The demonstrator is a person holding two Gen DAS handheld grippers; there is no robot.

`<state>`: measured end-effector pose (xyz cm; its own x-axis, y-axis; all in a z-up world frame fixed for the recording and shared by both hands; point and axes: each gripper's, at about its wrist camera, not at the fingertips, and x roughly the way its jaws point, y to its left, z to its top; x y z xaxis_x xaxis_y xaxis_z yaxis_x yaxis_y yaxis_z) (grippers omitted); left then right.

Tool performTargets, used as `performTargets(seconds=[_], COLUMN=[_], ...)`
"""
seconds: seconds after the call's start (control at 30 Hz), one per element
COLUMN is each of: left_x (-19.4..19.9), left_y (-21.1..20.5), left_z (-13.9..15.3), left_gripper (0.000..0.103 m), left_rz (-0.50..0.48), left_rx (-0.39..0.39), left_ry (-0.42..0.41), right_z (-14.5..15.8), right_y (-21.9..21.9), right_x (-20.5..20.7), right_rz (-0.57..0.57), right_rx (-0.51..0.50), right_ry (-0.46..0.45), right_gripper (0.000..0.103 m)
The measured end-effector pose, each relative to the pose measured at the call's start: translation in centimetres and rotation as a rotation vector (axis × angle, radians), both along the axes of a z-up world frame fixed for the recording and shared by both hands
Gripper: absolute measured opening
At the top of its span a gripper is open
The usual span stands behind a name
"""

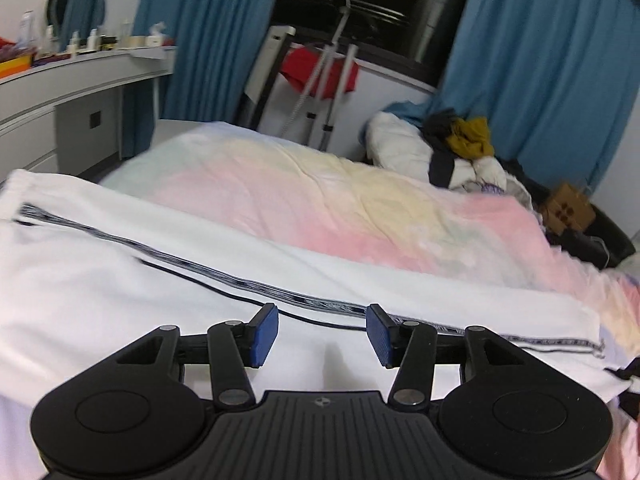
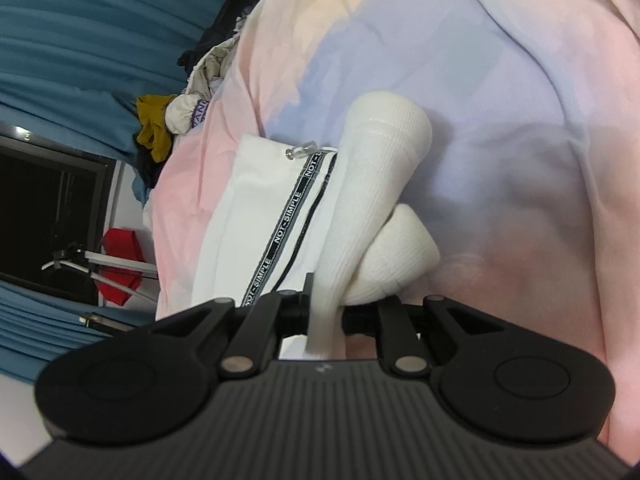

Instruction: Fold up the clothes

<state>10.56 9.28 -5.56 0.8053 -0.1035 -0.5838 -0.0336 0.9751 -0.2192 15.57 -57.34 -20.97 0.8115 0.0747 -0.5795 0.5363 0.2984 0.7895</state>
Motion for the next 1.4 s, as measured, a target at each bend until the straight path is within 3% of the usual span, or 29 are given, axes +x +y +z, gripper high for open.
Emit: performTargets(seconds=[0.23, 0.53, 0.7, 0.9, 1.03, 1.2, 1.3, 1.4], left_x=[1.6, 1.8, 2.0, 2.0, 2.0, 1.2, 0.4, -0.4], left_y=[-2.9, -2.9, -2.6, -2.6, -1.9, -0.2, 1.4, 3.2], left_z=[-5.7, -7.4, -7.1, -6.5, -5.7, -2.9, -1.0, 0.7], left_gripper=[0.051, 0.051, 0.052, 0.051, 0.050, 0.050, 0.050, 0.051], left_rz=[-0.060, -0.094, -0.106, -0.136, -0.134, -0.101, -0.068, -0.030], left_rx=[0.136, 0.155, 0.134, 0.101, 0.056, 0.015, -0.005, -0.011], left_ry=[0.071, 0.079, 0.083, 0.087, 0.079, 0.009, -0.043, -0.095], right_z=[0.1, 1.9, 4.2, 9.2, 14.1, 18.5, 17.6, 13.3], right_y=[0.5, 1.9, 3.7, 7.1, 12.1, 24.1, 32.3, 38.1], right_x=[0.0, 0.2, 0.8, 1.2, 1.5, 0.4, -1.4, -3.2], right_rz=[-0.007, -0.030, 0.008, 0.060, 0.135, 0.379, 0.572, 0.765], right_rx=[-0.044, -0.162, -0.348, -0.590, -0.774, -1.115, -1.330, -1.449], right_ry=[0.004, 0.008, -0.011, -0.138, -0.265, -0.453, -0.531, -0.541], right_gripper=[0.013, 0.013, 0.013, 0.013, 0.013, 0.013, 0.013, 0.013])
